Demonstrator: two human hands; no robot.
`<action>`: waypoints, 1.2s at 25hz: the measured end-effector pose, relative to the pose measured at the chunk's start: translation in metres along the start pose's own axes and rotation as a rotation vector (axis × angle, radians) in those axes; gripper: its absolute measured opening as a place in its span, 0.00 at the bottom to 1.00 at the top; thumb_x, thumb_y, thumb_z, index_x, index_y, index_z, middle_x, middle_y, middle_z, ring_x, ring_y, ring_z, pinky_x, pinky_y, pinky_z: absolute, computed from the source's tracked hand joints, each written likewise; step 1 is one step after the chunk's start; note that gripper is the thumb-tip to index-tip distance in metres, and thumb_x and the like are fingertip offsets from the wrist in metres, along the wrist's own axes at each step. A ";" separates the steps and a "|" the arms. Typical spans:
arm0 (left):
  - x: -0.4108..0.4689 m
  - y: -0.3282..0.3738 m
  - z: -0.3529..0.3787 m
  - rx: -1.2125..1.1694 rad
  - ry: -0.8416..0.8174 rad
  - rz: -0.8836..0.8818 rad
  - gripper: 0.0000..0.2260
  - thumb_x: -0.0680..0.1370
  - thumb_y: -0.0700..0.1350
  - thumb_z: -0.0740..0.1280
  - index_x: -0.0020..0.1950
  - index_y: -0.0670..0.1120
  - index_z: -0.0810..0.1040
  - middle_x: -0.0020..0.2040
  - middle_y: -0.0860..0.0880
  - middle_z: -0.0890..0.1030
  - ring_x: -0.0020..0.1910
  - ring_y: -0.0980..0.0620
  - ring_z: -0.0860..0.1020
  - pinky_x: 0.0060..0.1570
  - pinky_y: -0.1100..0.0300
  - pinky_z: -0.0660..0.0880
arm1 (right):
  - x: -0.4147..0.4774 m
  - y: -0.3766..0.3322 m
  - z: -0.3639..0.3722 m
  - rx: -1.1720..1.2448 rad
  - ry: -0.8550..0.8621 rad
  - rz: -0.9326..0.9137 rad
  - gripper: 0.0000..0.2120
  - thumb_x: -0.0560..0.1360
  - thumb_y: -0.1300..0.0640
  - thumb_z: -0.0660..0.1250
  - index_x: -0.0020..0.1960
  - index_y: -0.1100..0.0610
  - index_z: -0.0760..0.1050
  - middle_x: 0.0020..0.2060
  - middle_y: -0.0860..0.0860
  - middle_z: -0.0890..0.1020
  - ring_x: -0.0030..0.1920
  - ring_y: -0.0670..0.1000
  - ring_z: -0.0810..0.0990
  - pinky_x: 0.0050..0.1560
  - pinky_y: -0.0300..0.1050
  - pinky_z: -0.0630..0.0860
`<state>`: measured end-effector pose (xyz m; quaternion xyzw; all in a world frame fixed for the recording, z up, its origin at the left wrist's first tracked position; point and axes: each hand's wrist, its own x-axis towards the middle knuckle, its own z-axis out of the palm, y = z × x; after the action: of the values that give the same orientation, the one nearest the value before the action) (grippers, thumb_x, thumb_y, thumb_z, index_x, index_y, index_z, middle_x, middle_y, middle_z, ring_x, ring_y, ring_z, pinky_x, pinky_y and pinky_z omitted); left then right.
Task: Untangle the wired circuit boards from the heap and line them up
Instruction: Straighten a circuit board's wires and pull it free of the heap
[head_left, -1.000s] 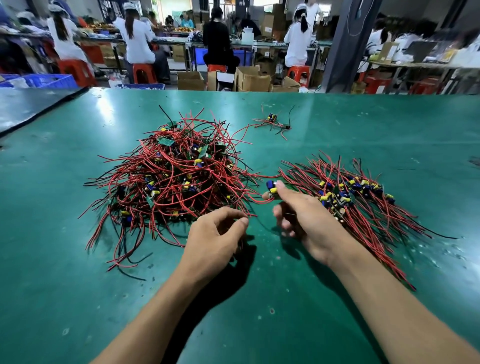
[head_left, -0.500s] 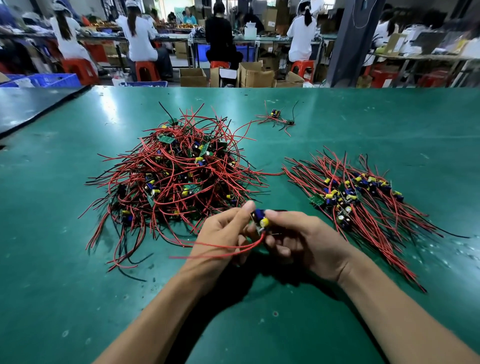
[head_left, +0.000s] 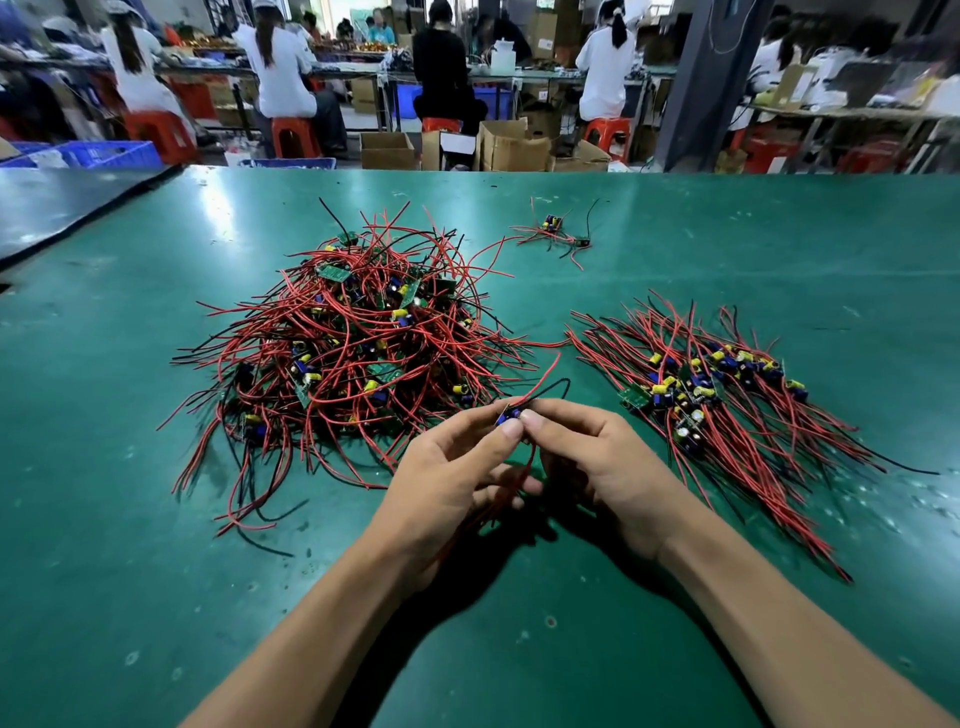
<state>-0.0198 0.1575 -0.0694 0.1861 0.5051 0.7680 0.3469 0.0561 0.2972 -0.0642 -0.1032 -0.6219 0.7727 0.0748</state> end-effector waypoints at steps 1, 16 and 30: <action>0.000 0.000 0.000 -0.011 0.001 -0.016 0.11 0.71 0.45 0.72 0.53 0.45 0.84 0.41 0.43 0.83 0.33 0.48 0.81 0.31 0.61 0.77 | 0.000 0.000 0.000 -0.013 0.002 -0.012 0.13 0.76 0.50 0.71 0.58 0.54 0.83 0.42 0.57 0.79 0.40 0.57 0.73 0.41 0.44 0.76; -0.001 -0.002 0.001 0.332 -0.083 -0.026 0.05 0.75 0.46 0.70 0.46 0.51 0.86 0.23 0.48 0.75 0.18 0.54 0.67 0.22 0.65 0.62 | -0.005 -0.011 -0.008 -0.056 0.030 -0.030 0.12 0.75 0.50 0.69 0.48 0.59 0.84 0.34 0.54 0.83 0.32 0.49 0.80 0.34 0.41 0.78; 0.000 -0.001 0.005 0.230 -0.067 -0.018 0.10 0.79 0.41 0.65 0.41 0.46 0.84 0.34 0.44 0.81 0.28 0.53 0.73 0.27 0.66 0.68 | -0.004 -0.009 -0.006 -0.056 0.087 -0.015 0.10 0.68 0.51 0.75 0.45 0.56 0.83 0.39 0.57 0.80 0.40 0.56 0.73 0.43 0.49 0.69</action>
<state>-0.0159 0.1610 -0.0679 0.2458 0.5798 0.6950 0.3469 0.0610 0.3033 -0.0568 -0.1343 -0.6401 0.7492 0.1047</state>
